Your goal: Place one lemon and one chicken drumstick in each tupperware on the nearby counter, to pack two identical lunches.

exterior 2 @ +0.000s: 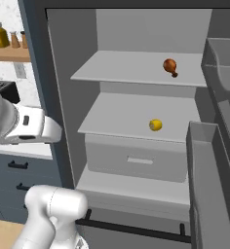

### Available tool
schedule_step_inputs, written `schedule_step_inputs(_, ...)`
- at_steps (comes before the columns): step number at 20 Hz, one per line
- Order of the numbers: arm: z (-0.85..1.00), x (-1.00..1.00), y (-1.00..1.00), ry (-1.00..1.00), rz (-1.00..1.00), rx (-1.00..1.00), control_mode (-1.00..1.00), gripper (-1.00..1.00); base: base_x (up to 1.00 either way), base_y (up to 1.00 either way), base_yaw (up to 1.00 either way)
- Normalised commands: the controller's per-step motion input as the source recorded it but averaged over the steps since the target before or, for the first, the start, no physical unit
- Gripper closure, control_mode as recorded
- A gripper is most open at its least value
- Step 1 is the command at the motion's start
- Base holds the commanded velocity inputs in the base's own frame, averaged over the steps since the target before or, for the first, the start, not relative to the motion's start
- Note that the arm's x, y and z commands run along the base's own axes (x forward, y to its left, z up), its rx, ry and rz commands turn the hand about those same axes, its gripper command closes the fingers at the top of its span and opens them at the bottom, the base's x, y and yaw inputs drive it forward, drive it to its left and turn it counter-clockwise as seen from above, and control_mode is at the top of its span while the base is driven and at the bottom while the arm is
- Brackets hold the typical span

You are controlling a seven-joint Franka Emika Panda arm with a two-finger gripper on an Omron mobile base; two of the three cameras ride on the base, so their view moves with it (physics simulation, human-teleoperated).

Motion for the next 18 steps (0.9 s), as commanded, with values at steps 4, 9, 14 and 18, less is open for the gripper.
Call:
schedule_step_inputs(4,-0.66,0.39,-0.05,0.09,0.0,0.0,-1.0,-1.0,0.0,0.0,0.0)
schedule_step_inputs(9,-0.07,0.59,-0.68,0.1,-0.15,0.01,-1.0,-1.0,0.0,0.0,0.0)
schedule_step_inputs(14,0.19,0.93,-1.0,0.15,-0.26,0.03,-1.0,-1.0,0.0,0.0,0.0)
schedule_step_inputs(18,0.22,0.99,-1.0,0.12,-0.24,0.03,-1.0,-1.0,0.0,0.0,0.0)
